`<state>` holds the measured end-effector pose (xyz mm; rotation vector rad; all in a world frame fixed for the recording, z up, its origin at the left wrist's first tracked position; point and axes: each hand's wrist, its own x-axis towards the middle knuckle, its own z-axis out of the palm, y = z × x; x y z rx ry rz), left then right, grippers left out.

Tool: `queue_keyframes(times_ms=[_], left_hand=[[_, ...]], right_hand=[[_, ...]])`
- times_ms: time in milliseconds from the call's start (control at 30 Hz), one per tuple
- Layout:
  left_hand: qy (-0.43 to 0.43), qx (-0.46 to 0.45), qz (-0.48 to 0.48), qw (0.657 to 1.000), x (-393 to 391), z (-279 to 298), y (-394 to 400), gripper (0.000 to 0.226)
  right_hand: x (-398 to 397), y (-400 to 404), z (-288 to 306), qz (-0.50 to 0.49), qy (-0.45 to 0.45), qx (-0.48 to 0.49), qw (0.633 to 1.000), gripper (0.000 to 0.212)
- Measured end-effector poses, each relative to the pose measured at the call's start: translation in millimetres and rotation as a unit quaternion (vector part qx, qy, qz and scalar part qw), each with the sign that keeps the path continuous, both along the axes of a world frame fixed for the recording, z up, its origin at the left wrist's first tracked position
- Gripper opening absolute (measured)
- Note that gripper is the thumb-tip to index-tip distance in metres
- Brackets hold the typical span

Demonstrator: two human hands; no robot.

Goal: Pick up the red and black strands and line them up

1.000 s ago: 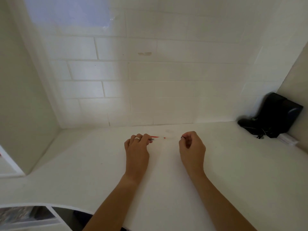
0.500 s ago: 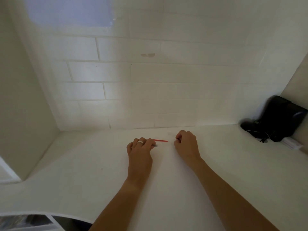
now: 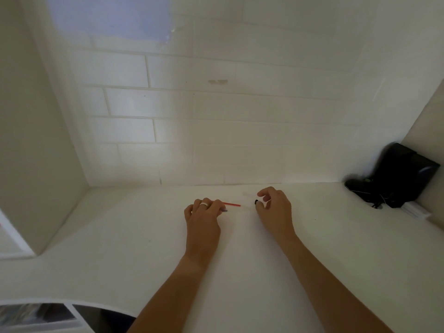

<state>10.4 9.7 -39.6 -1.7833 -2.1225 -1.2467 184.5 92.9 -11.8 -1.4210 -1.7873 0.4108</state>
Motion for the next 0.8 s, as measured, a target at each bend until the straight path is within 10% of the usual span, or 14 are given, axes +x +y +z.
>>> queue_keyframes(times_ms=[167, 800], left_hand=[[0.006, 0.0, -0.018, 1.0, 2, 3, -1, 0.031], [0.027, -0.009, -0.016, 0.999, 3, 5, -4, 0.029]], right_hand=[[-1, -43, -4, 0.09, 0.004, 0.123, 0.988, 0.013], [4, -37, -10, 0.16, 0.038, 0.076, 0.983, 0.006]])
